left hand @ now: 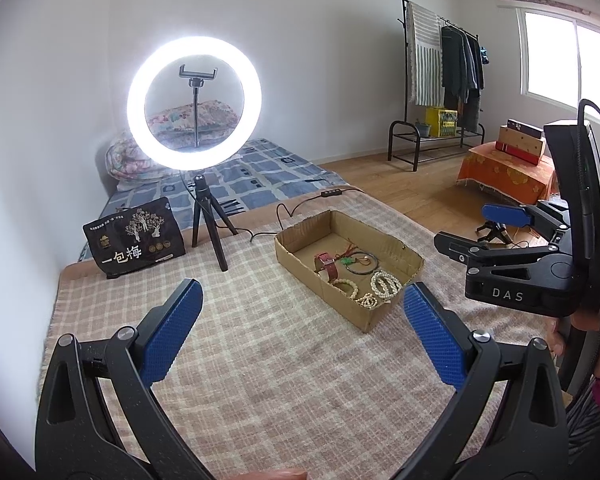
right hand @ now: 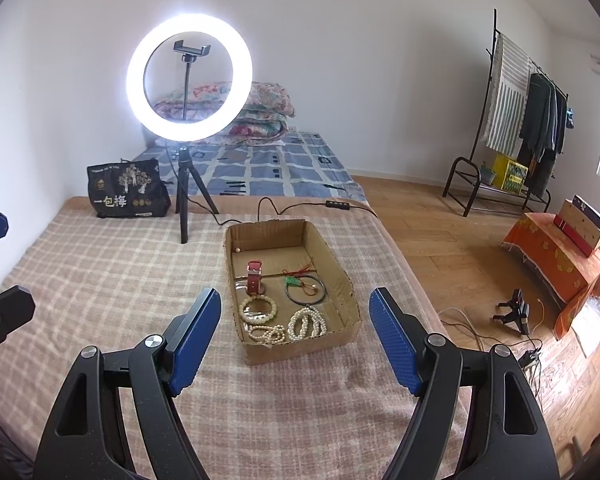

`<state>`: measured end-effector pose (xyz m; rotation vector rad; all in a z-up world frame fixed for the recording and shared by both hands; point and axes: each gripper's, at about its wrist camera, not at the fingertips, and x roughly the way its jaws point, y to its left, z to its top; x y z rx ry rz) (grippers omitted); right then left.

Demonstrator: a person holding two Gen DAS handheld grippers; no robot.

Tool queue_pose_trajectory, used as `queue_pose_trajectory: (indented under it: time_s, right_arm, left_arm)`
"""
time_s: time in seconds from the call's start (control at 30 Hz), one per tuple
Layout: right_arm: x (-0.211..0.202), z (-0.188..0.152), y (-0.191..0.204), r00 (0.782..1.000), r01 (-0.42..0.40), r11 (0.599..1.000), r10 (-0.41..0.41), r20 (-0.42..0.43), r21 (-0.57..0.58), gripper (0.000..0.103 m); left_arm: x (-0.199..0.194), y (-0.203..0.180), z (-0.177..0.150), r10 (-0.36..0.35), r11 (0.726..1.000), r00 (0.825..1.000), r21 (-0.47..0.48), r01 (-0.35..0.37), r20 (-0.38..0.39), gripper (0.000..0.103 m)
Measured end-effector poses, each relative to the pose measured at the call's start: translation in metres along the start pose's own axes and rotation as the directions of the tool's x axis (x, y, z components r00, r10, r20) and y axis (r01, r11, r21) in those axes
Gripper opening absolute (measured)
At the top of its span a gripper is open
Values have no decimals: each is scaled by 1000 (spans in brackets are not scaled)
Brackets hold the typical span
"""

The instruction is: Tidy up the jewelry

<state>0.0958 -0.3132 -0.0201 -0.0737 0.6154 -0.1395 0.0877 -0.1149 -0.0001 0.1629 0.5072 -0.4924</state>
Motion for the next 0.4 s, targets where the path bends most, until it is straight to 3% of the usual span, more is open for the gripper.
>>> queue_pose_trajectory:
  time_s: [0.4]
  right_arm:
    - [1, -1, -2, 1000, 6, 1000, -6, -6, -8, 77]
  left_arm:
    - [2, 2, -4, 15, 1000, 1000, -1, -15, 0, 102]
